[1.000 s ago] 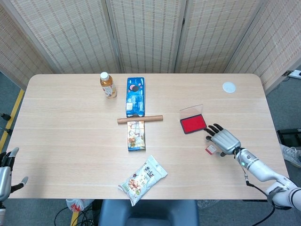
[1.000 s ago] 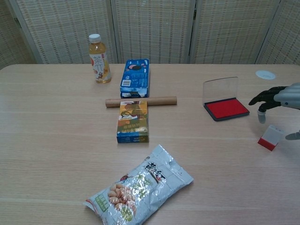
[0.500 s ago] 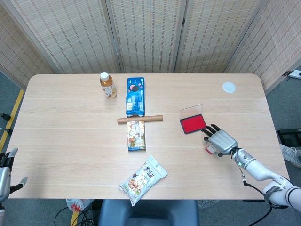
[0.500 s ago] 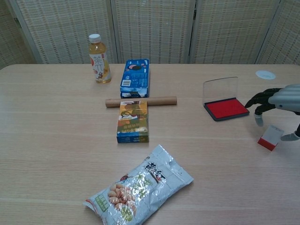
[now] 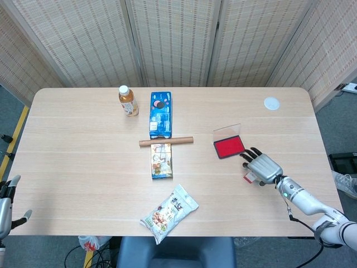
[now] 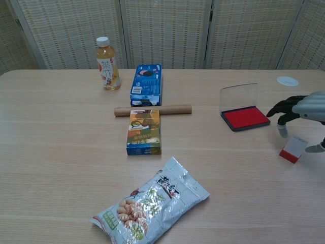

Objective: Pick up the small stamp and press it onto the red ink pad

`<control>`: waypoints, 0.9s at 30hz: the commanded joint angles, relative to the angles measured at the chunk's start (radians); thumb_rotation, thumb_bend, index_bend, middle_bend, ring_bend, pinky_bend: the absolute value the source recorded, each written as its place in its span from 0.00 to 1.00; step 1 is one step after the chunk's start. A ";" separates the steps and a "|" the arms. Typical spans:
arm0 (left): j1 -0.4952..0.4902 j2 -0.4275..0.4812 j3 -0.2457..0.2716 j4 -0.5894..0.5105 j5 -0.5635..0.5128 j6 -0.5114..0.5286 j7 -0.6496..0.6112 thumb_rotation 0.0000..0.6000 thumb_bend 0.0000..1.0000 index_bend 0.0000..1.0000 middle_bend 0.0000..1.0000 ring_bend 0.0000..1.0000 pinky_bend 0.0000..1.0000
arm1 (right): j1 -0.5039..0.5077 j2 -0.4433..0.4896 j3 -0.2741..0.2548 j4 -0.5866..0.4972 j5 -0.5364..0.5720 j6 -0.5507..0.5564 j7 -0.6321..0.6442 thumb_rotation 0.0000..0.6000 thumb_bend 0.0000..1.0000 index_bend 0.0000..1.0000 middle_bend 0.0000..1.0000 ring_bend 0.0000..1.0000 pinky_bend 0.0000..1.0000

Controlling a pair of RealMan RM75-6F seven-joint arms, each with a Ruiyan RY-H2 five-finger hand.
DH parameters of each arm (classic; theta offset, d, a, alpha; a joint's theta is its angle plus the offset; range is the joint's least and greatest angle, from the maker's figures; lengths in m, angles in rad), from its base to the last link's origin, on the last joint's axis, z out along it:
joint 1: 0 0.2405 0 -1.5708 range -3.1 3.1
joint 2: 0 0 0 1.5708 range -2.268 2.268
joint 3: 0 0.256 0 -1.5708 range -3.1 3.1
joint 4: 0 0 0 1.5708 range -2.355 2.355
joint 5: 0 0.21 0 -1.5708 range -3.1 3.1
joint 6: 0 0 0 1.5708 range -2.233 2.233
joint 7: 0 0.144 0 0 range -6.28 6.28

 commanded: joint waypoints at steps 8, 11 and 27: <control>-0.001 -0.004 -0.001 0.001 -0.007 -0.003 0.006 1.00 0.23 0.10 0.20 0.14 0.31 | 0.003 -0.003 -0.010 0.010 -0.006 0.005 0.011 1.00 0.25 0.37 0.08 0.00 0.00; -0.001 -0.005 -0.001 0.002 -0.010 -0.005 0.009 1.00 0.23 0.10 0.20 0.14 0.31 | 0.003 -0.007 -0.012 0.019 -0.007 0.006 0.013 1.00 0.25 0.37 0.08 0.00 0.00; -0.001 -0.006 -0.001 0.007 -0.003 -0.003 -0.002 1.00 0.23 0.09 0.20 0.14 0.31 | 0.007 -0.030 -0.017 0.045 -0.015 0.025 0.034 1.00 0.28 0.60 0.15 0.00 0.00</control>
